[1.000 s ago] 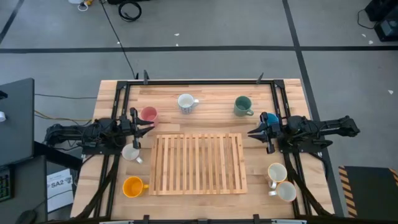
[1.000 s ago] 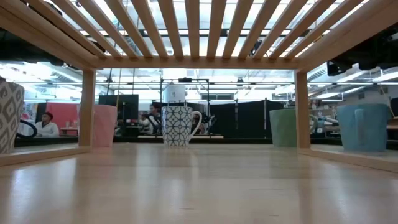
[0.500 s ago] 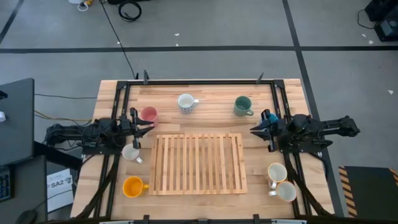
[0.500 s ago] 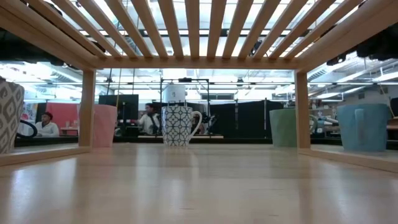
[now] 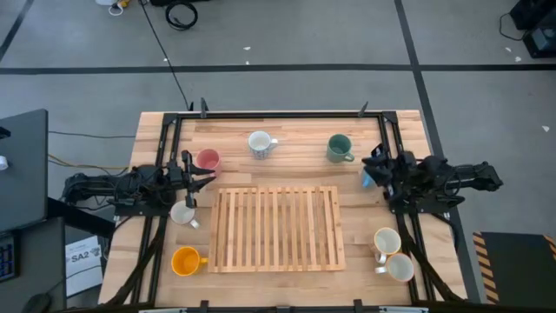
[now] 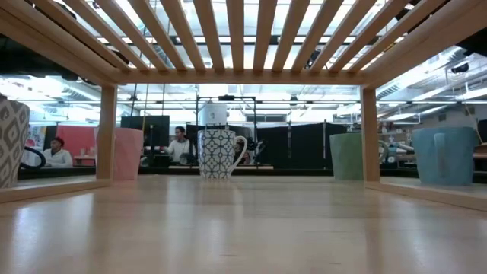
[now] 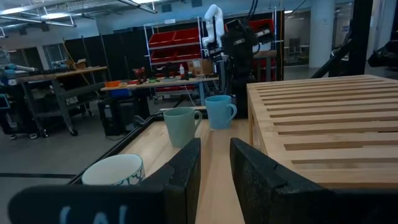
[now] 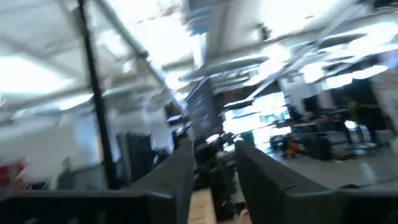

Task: Place coffee mugs
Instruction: Put the light blue mug on the shelf

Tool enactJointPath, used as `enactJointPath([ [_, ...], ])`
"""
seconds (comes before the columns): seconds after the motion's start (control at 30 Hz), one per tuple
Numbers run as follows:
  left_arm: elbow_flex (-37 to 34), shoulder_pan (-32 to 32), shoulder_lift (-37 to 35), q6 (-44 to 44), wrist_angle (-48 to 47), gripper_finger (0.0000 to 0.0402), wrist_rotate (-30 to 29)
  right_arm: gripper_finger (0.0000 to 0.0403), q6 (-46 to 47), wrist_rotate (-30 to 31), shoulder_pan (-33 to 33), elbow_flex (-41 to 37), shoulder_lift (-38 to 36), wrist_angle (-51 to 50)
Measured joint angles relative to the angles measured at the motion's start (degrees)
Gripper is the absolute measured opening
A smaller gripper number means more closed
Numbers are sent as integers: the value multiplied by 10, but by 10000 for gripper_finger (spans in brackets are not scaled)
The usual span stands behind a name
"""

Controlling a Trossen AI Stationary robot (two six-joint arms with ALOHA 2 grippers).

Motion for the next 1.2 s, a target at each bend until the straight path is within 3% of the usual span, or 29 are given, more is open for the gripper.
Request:
enactJointPath([
  [0.13, 0, 0, 0, 0, 0, 94, 0, 176, 35, 63, 0, 0, 0, 16],
  [0.3, 0, 0, 0, 0, 0, 94, 0, 210, 41, 84, 0, 10, 2, 12],
  [0.47, 0, 0, 0, 0, 0, 94, 0, 224, 20, 86, -2, 47, 34, 3],
  [0.57, 0, 0, 0, 0, 0, 94, 0, 224, 12, 122, -2, 86, 69, -40],
  [0.87, 0, 0, 0, 0, 0, 94, 0, 224, 41, 279, -4, 292, 201, -361],
  [1.1, 0, 0, 0, 0, 0, 94, 0, 224, 168, 291, -45, 463, 294, -637],
  [1.2, 0, 0, 0, 0, 0, 94, 0, 224, 200, 259, -73, 521, 331, -742],
])
